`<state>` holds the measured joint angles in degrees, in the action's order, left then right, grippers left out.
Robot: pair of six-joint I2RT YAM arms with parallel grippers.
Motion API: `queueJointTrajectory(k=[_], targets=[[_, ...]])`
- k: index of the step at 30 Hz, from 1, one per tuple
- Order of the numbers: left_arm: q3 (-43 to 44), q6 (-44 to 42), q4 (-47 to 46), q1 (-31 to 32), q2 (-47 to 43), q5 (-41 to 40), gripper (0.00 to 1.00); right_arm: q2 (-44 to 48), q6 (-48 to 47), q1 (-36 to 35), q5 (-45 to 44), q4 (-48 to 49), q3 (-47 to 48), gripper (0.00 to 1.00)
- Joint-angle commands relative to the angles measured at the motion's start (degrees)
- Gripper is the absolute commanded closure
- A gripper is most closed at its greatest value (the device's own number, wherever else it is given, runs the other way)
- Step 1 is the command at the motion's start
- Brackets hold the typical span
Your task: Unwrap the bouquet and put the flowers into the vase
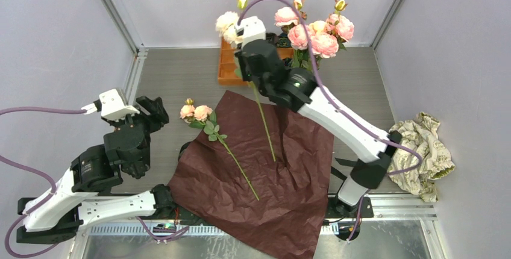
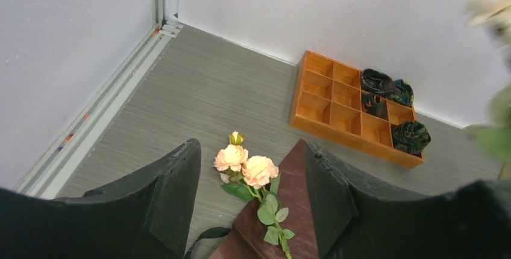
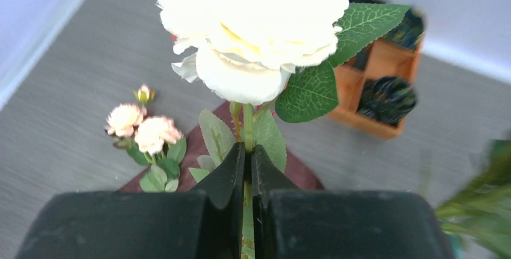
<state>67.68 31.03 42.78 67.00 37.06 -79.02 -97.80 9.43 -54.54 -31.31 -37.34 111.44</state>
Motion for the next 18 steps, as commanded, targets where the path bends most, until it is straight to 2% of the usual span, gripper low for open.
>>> queueJointTrajectory(k=[1, 4, 9, 15, 18], targets=[[-0.1, -0.3, -4.0, 0.0, 1.8, 0.7, 0.36, 9.5, -8.7, -1.0, -6.2, 9.5, -1.4, 0.99], [0.0, -0.1, -4.5, 0.0, 3.2, 2.0, 0.36, 17.1, -15.4, -1.0, -8.2, 19.1, -5.9, 0.99], [-0.1, 0.4, -5.3, 0.0, 5.8, 4.1, 0.36, 27.1, -27.4, -1.1, -9.2, 40.6, -16.6, 0.99], [0.2, 0.4, -6.7, 0.0, 8.8, 5.8, 0.36, 30.1, -40.5, -1.0, -5.7, 60.2, -23.7, 0.99], [0.3, 0.5, -7.1, 0.0, 10.2, 6.5, 0.36, 28.6, -45.6, -1.0, -3.9, 65.7, -24.3, 0.99]])
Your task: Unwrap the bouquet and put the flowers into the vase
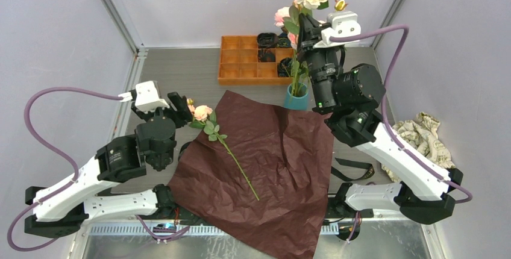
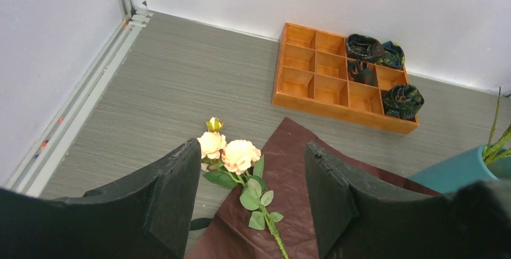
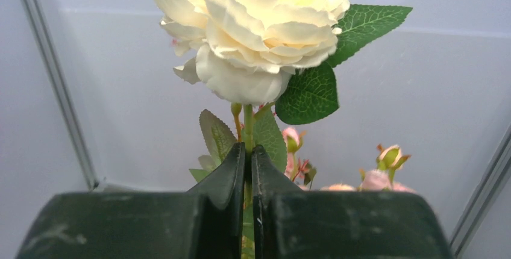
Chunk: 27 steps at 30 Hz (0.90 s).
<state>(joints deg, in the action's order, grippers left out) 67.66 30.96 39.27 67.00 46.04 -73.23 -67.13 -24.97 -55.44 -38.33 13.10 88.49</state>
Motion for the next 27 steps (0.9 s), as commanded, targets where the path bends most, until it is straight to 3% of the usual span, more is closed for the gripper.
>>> queueJointTrajectory(k=[1, 6, 11, 27], targets=[[0.4, 0.5, -3.7, 0.0, 1.7, 0.9, 0.36, -2.8, -12.7, -0.1, 3.5, 16.5, -1.2, 0.99], [0.7, 0.5, -4.0, 0.0, 3.3, 1.3, 0.36, -5.9, -19.3, 0.1, 4.4, 22.5, -2.6, 0.99], [0.5, -0.4, -4.6, 0.0, 4.1, 0.8, 0.36, -6.4, -20.1, 1.5, 3.7, 26.5, -6.8, 0.99], [-0.7, -1.2, -6.2, 0.0, 4.4, 0.7, 0.36, 0.6, -4.6, 8.4, -1.8, 33.2, -27.6, 0.99]])
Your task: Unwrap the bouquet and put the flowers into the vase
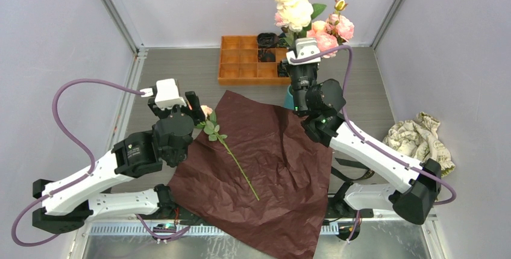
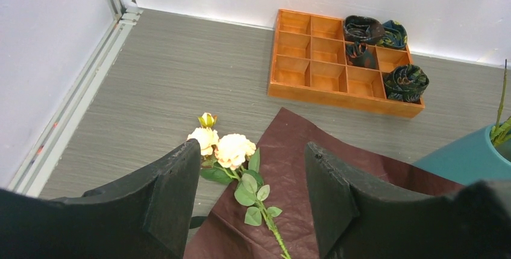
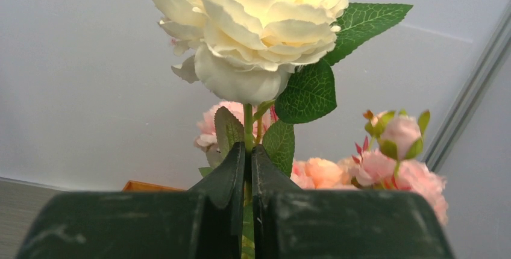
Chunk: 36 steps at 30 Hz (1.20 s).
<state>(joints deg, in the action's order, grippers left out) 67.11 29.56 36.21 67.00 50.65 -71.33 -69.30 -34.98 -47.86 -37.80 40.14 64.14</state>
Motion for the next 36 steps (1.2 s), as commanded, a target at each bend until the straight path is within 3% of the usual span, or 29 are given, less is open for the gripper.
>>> queueJointTrajectory(k=[1, 15, 19, 21, 26, 28, 36], targets=[[-0.2, 0.2, -3.2, 0.0, -0.1, -1.1, 0.36, 2.9, 6.0, 1.0, -2.8, 6.6, -4.5, 0.99], [0.0, -0.3, -4.4, 0.0, 2.0, -0.2, 0.36, 5.4, 16.5, 1.6, -7.5, 4.1, -15.9, 0.99], [-0.1, -0.5, -4.8, 0.0, 2.4, 0.0, 0.36, 6.5, 19.3, 1.7, -8.8, 1.9, -17.8, 0.95], [-0.1, -0.5, -4.9, 0.0, 2.4, 0.0, 0.35, 7.2, 20.8, 1.6, -9.5, 0.7, -18.7, 0.90], [-0.4, -0.4, -5.1, -0.1, 3.1, 0.1, 0.35, 10.0, 24.3, 1.6, -9.6, -2.2, -21.1, 0.55], [-0.5, -0.4, -5.2, -0.1, 3.4, 0.2, 0.35, 11.1, 25.1, 1.6, -9.6, -3.4, -21.6, 0.46], [-0.5, 0.6, -5.3, -0.1, 5.0, 1.0, 0.33, 16.7, 29.6, 1.6, -8.3, -9.8, -22.7, 0.38]])
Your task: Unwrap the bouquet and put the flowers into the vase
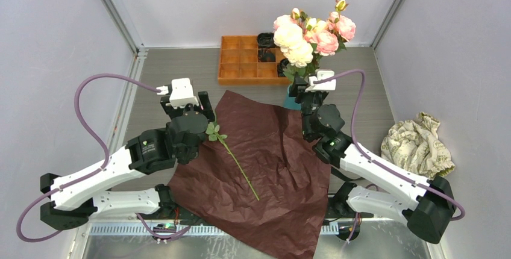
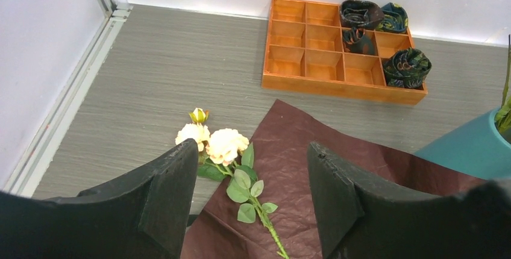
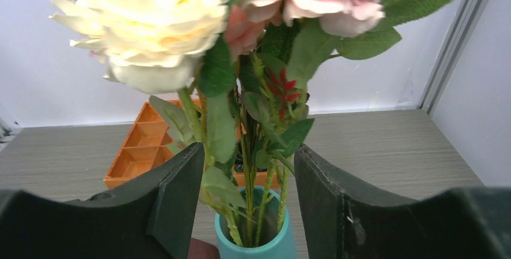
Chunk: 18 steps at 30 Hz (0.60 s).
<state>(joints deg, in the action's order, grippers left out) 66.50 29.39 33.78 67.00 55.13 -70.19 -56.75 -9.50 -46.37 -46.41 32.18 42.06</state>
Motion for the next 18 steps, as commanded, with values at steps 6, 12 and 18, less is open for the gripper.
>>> queueJointTrajectory(k=[6, 12, 18], targets=[[0.6, 3.0, -2.0, -0.3, 2.5, 2.4, 0.30, 12.0, 9.0, 0.1, 2.2, -9.0, -1.0, 0.30], [2.6, 8.7, 1.6, -1.9, 6.4, 6.6, 0.29, 21.6, 14.0, 0.1, 4.1, -15.5, -1.1, 0.25], [6.3, 18.5, 11.2, -5.6, 12.8, 11.3, 0.28, 29.5, 17.5, 0.1, 5.5, -22.7, 0.4, 0.23]])
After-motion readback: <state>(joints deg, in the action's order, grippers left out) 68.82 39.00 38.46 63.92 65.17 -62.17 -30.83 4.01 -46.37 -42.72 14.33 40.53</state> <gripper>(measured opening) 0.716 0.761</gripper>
